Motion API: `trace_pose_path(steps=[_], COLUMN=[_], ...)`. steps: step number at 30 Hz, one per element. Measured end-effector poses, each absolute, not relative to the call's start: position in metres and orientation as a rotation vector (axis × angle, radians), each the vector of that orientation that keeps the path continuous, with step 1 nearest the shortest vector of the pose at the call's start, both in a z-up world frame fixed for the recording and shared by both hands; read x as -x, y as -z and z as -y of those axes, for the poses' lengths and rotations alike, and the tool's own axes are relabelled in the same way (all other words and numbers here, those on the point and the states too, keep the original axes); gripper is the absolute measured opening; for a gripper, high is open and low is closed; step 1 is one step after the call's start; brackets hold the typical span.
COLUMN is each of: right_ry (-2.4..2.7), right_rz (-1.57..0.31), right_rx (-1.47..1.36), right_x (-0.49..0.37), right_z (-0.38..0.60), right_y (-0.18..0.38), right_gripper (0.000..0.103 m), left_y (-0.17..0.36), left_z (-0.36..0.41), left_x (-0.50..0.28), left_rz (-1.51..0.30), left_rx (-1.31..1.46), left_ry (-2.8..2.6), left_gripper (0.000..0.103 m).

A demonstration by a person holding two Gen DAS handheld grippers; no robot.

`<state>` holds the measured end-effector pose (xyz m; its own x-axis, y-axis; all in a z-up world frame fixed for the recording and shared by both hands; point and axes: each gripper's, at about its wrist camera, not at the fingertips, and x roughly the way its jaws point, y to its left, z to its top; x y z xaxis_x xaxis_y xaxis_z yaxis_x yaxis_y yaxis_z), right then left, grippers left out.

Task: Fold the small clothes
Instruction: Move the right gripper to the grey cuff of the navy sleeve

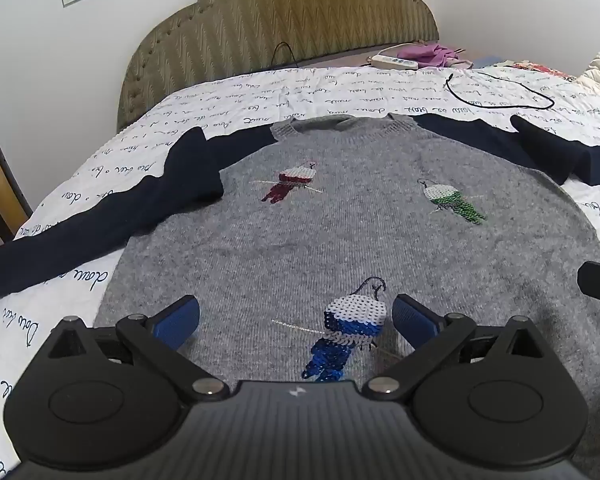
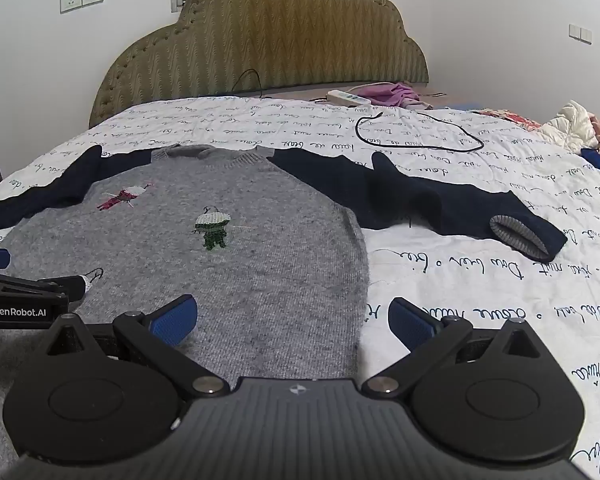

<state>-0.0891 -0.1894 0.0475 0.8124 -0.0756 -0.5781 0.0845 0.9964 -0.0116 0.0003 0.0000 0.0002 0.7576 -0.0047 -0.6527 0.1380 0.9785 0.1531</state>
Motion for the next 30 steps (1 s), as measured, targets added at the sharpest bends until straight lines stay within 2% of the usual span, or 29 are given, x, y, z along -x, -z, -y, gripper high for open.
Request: trace_pose_path(steps=[30], right_ry=[0.069], right_rz=[-0.607], right_rx=[0.036], right_x=[0.083], right_z=[0.186], right_y=[-0.042], right_gripper=[0.103], left_y=[0.004], left_z=[0.005], left_x=[-0.007], left_rz=[-0.696], left_rx=[-0.195], left_ry=[0.098], left_gripper=[0.103])
